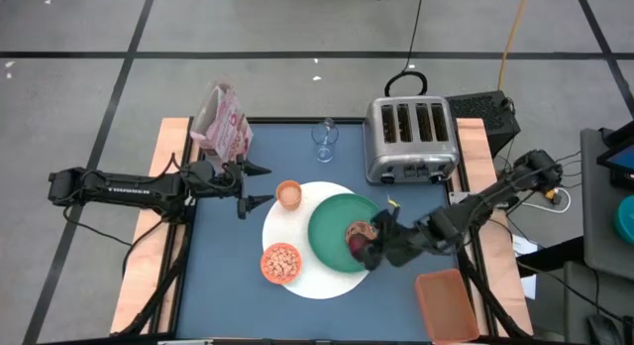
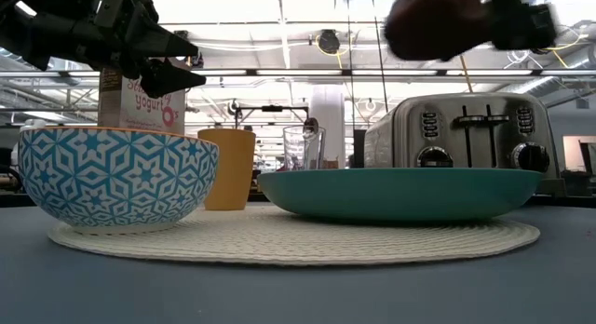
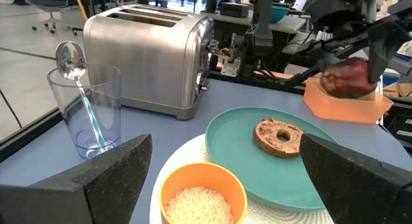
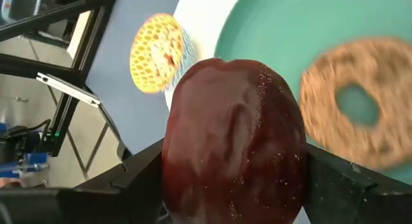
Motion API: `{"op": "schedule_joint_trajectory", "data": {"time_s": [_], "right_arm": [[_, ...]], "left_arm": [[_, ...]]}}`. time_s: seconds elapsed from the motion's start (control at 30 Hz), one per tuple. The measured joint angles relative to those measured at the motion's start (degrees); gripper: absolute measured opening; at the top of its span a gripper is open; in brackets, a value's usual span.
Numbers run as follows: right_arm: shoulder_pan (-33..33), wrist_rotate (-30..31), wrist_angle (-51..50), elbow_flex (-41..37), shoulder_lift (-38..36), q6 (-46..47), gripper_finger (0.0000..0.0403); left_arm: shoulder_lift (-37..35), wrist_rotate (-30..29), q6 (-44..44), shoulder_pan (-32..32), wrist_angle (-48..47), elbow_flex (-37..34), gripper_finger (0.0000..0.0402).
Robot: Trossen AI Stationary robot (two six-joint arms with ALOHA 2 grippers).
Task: Arrange a breakfast setting
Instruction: Put the apple from the orange bin into the green plate
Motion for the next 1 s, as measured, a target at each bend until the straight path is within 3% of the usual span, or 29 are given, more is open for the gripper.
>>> {"op": "schedule_joint_trajectory", "data": {"time_s": [0.5, 1.0], "right_arm": [[-15.9, -11.6, 14.9, 0.0, 9.3, -26.3, 0.0281], [-20.6, -12.8, 16.9, 0.0, 19.2, -29.0, 0.0281]], "left_arm": [[0.0, 0.0, 0.0, 0.0, 0.3, 0.0, 0.0397], [0.0, 0.0, -0.3, 0.0, 0.4, 0.0, 0.0397]]}}
